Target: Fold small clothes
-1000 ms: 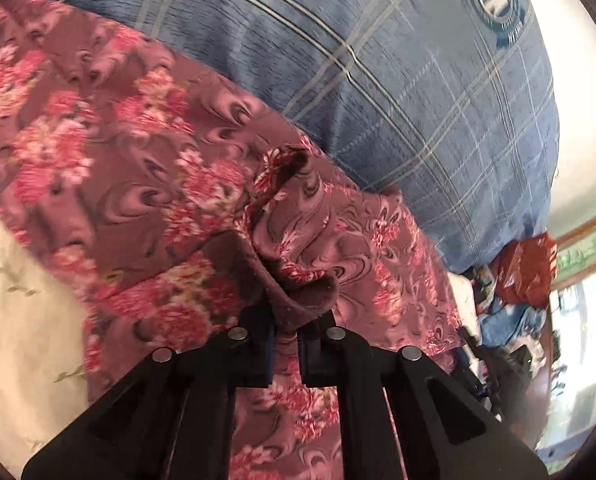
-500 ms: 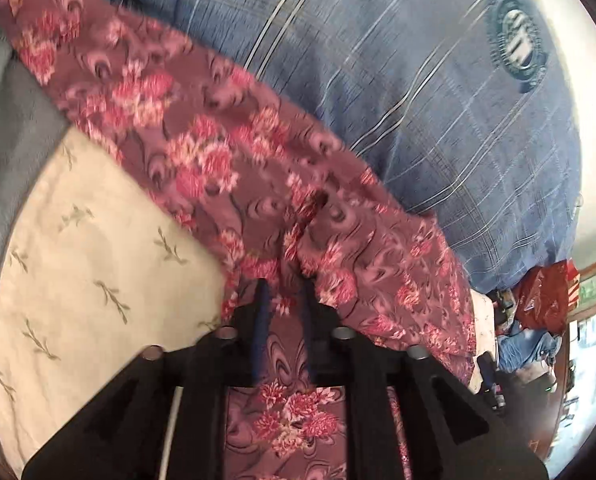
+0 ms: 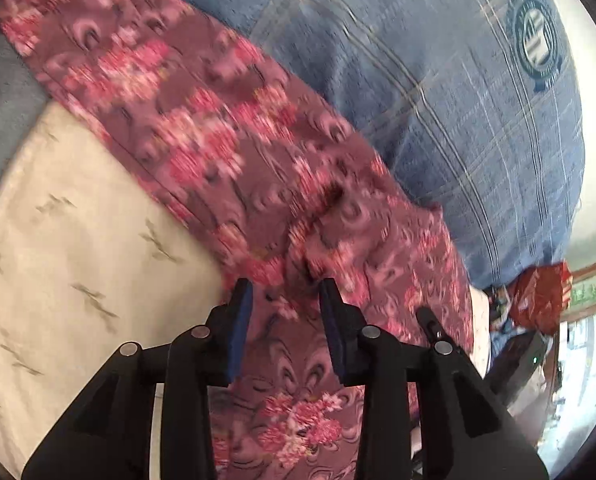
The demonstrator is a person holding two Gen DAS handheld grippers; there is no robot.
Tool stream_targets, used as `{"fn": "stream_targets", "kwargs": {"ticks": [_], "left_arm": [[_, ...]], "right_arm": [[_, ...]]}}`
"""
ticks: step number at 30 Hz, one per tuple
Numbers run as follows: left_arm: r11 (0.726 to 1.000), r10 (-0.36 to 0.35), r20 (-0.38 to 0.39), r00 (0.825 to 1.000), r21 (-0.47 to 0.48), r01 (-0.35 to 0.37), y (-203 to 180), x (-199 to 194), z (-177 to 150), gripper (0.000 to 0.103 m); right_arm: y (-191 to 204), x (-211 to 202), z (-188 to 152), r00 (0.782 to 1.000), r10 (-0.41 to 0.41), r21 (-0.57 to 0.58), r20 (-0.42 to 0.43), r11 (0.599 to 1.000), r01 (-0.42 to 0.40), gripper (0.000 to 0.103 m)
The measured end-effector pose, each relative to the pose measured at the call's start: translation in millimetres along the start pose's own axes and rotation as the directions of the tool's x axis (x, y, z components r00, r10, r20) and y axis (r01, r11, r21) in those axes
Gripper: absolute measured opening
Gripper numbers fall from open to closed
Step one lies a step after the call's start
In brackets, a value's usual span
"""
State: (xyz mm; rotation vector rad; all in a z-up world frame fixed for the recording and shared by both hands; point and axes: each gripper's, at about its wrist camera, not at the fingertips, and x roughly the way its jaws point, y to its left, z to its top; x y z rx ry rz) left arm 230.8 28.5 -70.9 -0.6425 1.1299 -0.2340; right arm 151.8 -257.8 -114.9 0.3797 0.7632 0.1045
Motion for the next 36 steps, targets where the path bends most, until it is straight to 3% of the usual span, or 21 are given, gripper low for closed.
{"fn": "stream_targets", "kwargs": {"ticks": [4, 6, 8, 10, 12, 14, 16, 18, 19, 20, 23, 28, 32, 36], "left_arm": [[0.992, 0.127, 0.137, 0.982, -0.037, -0.123, 20, -42, 24, 0.032], [0.98, 0.187, 0.207, 0.96, -0.11, -0.168, 42, -76, 41, 0.038], [0.968, 0.228, 0.239, 0.944, -0.158, -0.194, 59, -99, 54, 0.049], [0.945, 0.303, 0.265, 0.915, -0.21, -0.252, 77, -125, 76, 0.051], [0.931, 0.335, 0.273, 0.902, -0.241, -0.273, 88, -137, 91, 0.051], [0.919, 0.355, 0.273, 0.894, -0.277, -0.28, 99, -144, 111, 0.058], [0.91, 0.363, 0.262, 0.894, -0.304, -0.28, 107, -141, 126, 0.058], [0.904, 0.355, 0.247, 0.902, -0.335, -0.264, 121, -134, 139, 0.051], [0.913, 0.317, 0.24, 0.918, -0.341, -0.226, 128, -130, 145, 0.016], [0.907, 0.302, 0.207, 0.931, -0.362, -0.214, 135, -125, 148, 0.003], [0.909, 0.28, 0.234, 0.931, -0.378, -0.178, 138, -131, 145, 0.002], [0.959, 0.241, 0.312, 0.919, -0.224, -0.175, 79, -151, 129, 0.002], [0.988, 0.152, 0.323, 0.934, -0.073, -0.136, 13, -147, 114, 0.002], [0.992, 0.081, 0.271, 0.959, 0.07, -0.104, -59, -107, 92, 0.002]], "right_arm": [[8, 2, 1, 0.999, -0.031, -0.036, 0.01, 0.999, 0.031, 0.019], [10, 0, -1, 0.999, -0.036, -0.054, 0.016, 0.998, 0.037, 0.022], [14, 2, -1, 0.999, -0.031, -0.067, 0.019, 0.997, 0.032, 0.027], [14, 2, -2, 1.0, -0.015, -0.078, 0.02, 0.997, 0.016, 0.034], [17, 4, -3, 1.0, -0.007, -0.08, 0.021, 0.997, 0.008, 0.035], [15, 2, -3, 1.0, 0.004, -0.076, 0.022, 0.997, -0.002, 0.036], [14, 1, -4, 1.0, 0.015, -0.07, 0.024, 0.997, -0.013, 0.036], [14, 2, -4, 0.999, 0.027, -0.061, 0.024, 0.998, -0.025, 0.036], [11, 1, -4, 0.999, 0.034, -0.055, 0.025, 0.998, -0.033, 0.036], [10, 1, -4, 0.999, 0.04, -0.051, 0.025, 0.998, -0.039, 0.036], [7, -1, -3, 0.998, 0.054, -0.04, 0.028, 0.998, -0.053, 0.036], [2, -2, -3, 0.997, 0.069, -0.03, 0.031, 0.997, -0.068, 0.036], [-3, -6, -3, 0.996, 0.08, -0.021, 0.033, 0.997, -0.079, 0.036], [-7, -9, -3, 0.995, 0.089, -0.013, 0.035, 0.996, -0.089, 0.036]]}}
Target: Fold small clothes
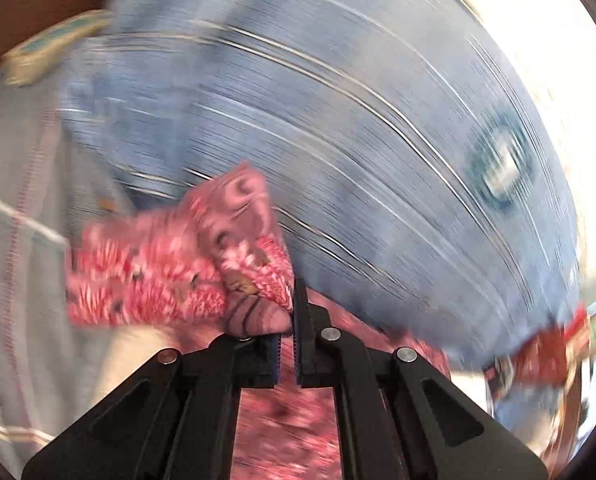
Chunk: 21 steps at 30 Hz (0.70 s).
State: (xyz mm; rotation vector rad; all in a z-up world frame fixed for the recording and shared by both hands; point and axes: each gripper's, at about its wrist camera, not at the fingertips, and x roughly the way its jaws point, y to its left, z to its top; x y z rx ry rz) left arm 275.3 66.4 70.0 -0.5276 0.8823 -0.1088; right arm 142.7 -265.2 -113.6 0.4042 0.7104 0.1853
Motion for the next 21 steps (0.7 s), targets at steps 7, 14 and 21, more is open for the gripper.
{"fn": "stream_targets", "kwargs": {"ticks": [7, 14, 21], "left_arm": [[0.992, -0.031, -0.266, 0.963, 0.106, 0.061, -82, 104, -75, 0.003], [0.989, -0.102, -0.367, 0.924, 0.06, 0.133, -63, 108, -103, 0.007], [0.974, -0.221, -0.171, 0.96, -0.076, 0.211, 39, 23, -118, 0.081]], "right_arm": [[-11, -6, 2, 0.999, 0.032, 0.024, 0.005, 0.999, -0.032, 0.036], [-22, -10, 1, 0.999, 0.051, 0.037, 0.006, 0.998, -0.051, 0.036], [-31, -13, 6, 0.997, 0.076, 0.051, -0.001, 0.996, -0.076, 0.04]]}}
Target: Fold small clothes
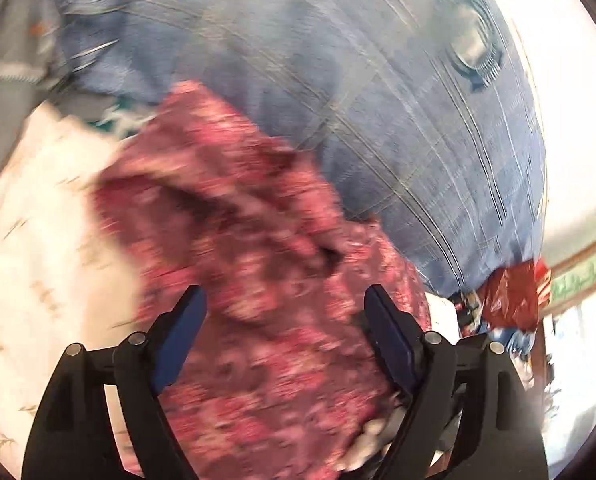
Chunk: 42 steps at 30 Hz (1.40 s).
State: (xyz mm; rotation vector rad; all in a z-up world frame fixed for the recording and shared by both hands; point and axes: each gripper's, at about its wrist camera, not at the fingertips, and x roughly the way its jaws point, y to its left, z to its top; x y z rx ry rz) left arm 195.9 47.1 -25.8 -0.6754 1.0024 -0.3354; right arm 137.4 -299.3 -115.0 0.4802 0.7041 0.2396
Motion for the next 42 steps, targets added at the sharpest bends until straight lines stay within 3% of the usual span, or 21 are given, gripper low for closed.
{"fn": "stream_targets", "kwargs": {"ticks": [4, 5, 8, 10, 14, 17, 18, 19, 20, 23, 26, 30, 33, 35, 37, 42], "left_arm": [[0.998, 0.011, -0.013, 1.0, -0.066, -0.012, 32, 13, -4, 0.08], [0.996, -0.002, -0.029, 1.0, -0.084, 0.0, 35, 17, -1, 0.08], [0.988, -0.048, -0.043, 0.998, -0.149, 0.041, 51, 18, 6, 0.08], [0.986, -0.042, -0.047, 0.998, -0.166, 0.034, 59, 18, 5, 0.08], [0.971, -0.1, -0.061, 0.993, -0.225, 0.084, 77, 15, 3, 0.08], [0.971, -0.104, -0.064, 0.993, -0.222, 0.087, 81, 17, 4, 0.08], [0.972, -0.101, -0.07, 0.992, -0.218, 0.084, 83, 17, 5, 0.08], [0.973, -0.099, -0.072, 0.992, -0.217, 0.081, 71, 29, 0, 0.08], [0.973, -0.1, -0.072, 0.992, -0.215, 0.082, 70, 30, 0, 0.08], [0.973, -0.097, -0.068, 0.993, -0.215, 0.08, 65, 37, -2, 0.08], [0.973, -0.094, -0.066, 0.993, -0.22, 0.077, 59, 44, -1, 0.08], [0.967, -0.106, -0.062, 0.992, -0.24, 0.088, 59, 47, 0, 0.08], [0.961, -0.121, -0.051, 0.991, -0.255, 0.104, 59, 48, -1, 0.08], [0.958, -0.134, -0.044, 0.99, -0.262, 0.118, 59, 51, 0, 0.08], [0.957, -0.138, -0.04, 0.99, -0.264, 0.123, 58, 54, 0, 0.08], [0.962, -0.127, -0.027, 0.992, -0.249, 0.116, 52, 61, 1, 0.08]], "right_arm": [[7, 0, 8, 0.998, -0.047, -0.001, -0.04, 0.999, 0.047, 0.041], [17, -1, 11, 0.995, -0.08, -0.036, -0.052, 0.996, 0.078, 0.043], [58, 1, 18, 0.997, -0.067, -0.169, -0.039, 0.984, 0.059, 0.048], [88, 8, 20, 0.995, -0.093, -0.289, -0.027, 0.954, 0.081, 0.062], [126, 38, 21, 0.982, -0.187, -0.459, -0.004, 0.873, 0.164, 0.063], [136, 61, 21, 0.96, -0.278, -0.546, 0.022, 0.801, 0.244, 0.059], [136, 64, 23, 0.962, -0.272, -0.56, 0.021, 0.794, 0.237, 0.037], [136, 62, 26, 0.969, -0.245, -0.55, 0.004, 0.809, 0.207, 0.017], [130, 56, 32, 0.979, -0.205, -0.505, -0.014, 0.846, 0.171, 0.006], [98, 13, 53, 0.998, -0.044, -0.285, 0.032, 0.957, 0.052, 0.006], [38, -22, 65, 0.996, 0.032, -0.023, 0.089, 0.999, -0.03, 0.006], [-54, -41, 58, 0.998, -0.032, 0.275, 0.058, 0.961, 0.015, 0.012], [-89, -54, 46, 0.997, -0.032, 0.39, 0.072, 0.921, 0.001, 0.013], [-98, -62, 43, 0.993, 0.01, 0.421, 0.117, 0.905, -0.058, 0.022], [-99, -63, 44, 0.991, 0.017, 0.425, 0.136, 0.902, -0.073, 0.051], [-85, -42, 61, 0.991, -0.037, 0.385, 0.131, 0.923, -0.016, 0.056]]}}
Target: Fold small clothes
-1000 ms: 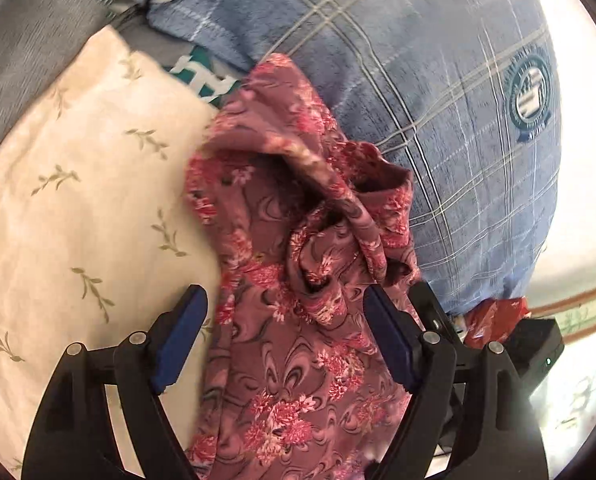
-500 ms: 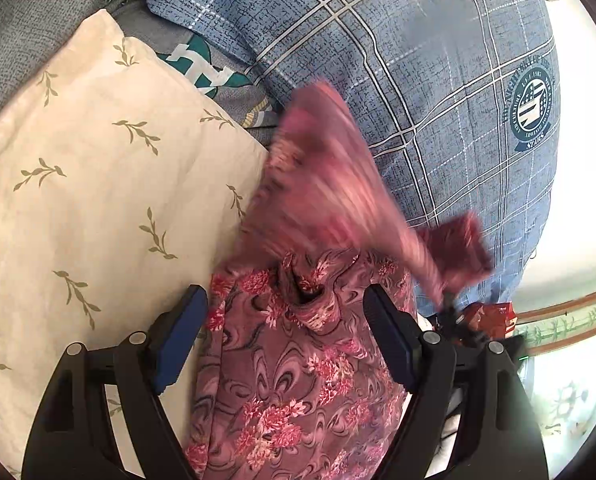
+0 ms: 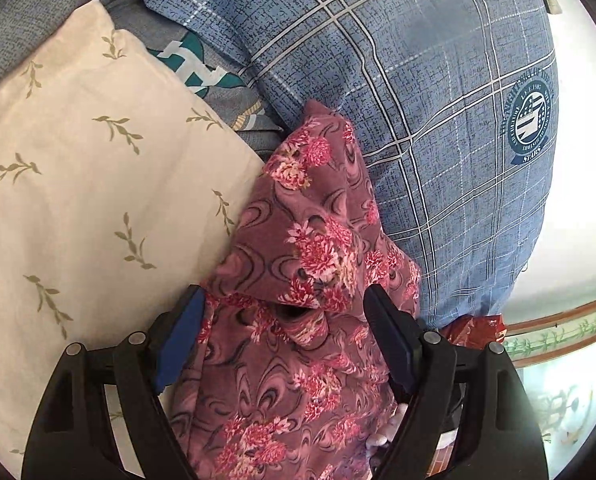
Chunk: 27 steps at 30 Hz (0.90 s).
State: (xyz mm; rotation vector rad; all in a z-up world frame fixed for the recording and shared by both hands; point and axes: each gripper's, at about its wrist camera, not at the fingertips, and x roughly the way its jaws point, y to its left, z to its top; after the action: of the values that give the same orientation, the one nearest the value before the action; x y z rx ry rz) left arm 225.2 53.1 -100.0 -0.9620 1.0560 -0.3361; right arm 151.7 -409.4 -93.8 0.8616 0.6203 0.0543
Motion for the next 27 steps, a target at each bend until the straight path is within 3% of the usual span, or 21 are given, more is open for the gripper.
{"fn": "stream_targets", "kwargs": {"ticks": [2, 4, 5, 6, 9, 11, 13, 14, 17, 21, 25, 27], "left_arm": [[1.0, 0.003, 0.001, 1.0, 0.008, -0.003, -2, 1, 0, 0.08], [1.0, -0.006, -0.001, 1.0, -0.001, 0.006, -1, 2, 1, 0.08], [1.0, -0.013, -0.001, 1.0, -0.007, 0.013, 0, 1, 1, 0.08], [1.0, -0.02, -0.004, 1.0, -0.017, 0.02, 1, 0, 1, 0.08], [0.998, -0.043, -0.004, 0.999, -0.041, 0.043, 4, -2, 2, 0.08], [0.997, -0.054, -0.003, 0.999, -0.052, 0.054, 5, -2, 3, 0.08], [0.997, -0.055, -0.004, 0.998, -0.056, 0.055, 5, -1, 2, 0.08], [0.997, -0.053, -0.008, 0.999, -0.057, 0.052, 5, 0, 1, 0.08], [0.995, -0.081, -0.027, 0.996, -0.056, 0.079, 1, 3, -3, 0.08], [0.985, -0.166, -0.066, 0.984, -0.054, 0.162, -10, -3, -16, 0.08], [0.974, -0.224, -0.044, 0.974, -0.031, 0.222, -26, -17, -31, 0.082], [0.977, -0.212, -0.045, 0.976, -0.008, 0.211, -37, -15, -37, 0.084]], "right_arm": [[10, 10, 5, 1.0, 0.019, -0.008, -0.006, 1.0, -0.019, 0.056], [24, 28, 11, 0.999, 0.007, -0.043, -0.044, 0.999, -0.009, 0.048], [30, 31, 12, 0.998, 0.01, -0.067, -0.064, 0.998, -0.015, 0.02], [33, 27, 13, 0.996, 0.038, -0.074, -0.079, 0.996, -0.044, 0.009], [41, -10, 15, 0.982, 0.187, -0.053, -0.011, 0.981, -0.187, 0.009], [33, -35, 16, 0.976, 0.215, -0.045, 0.037, 0.976, -0.213, 0.009], [11, -53, 19, 0.979, 0.19, -0.011, 0.072, 0.982, -0.189, 0.009], [-6, -55, 20, 0.989, 0.134, 0.022, 0.069, 0.991, -0.135, 0.009], [-48, -48, 9, 1.0, 0.022, 0.119, -0.003, 0.993, -0.021, 0.009], [-53, -52, -3, 0.999, 0.033, 0.113, 0.002, 0.993, -0.033, 0.014], [-44, -47, -4, 0.999, 0.014, 0.075, -0.03, 0.997, -0.012, 0.015], [-52, -52, -2, 0.999, 0.023, 0.077, -0.029, 0.997, -0.021, 0.016]]}}
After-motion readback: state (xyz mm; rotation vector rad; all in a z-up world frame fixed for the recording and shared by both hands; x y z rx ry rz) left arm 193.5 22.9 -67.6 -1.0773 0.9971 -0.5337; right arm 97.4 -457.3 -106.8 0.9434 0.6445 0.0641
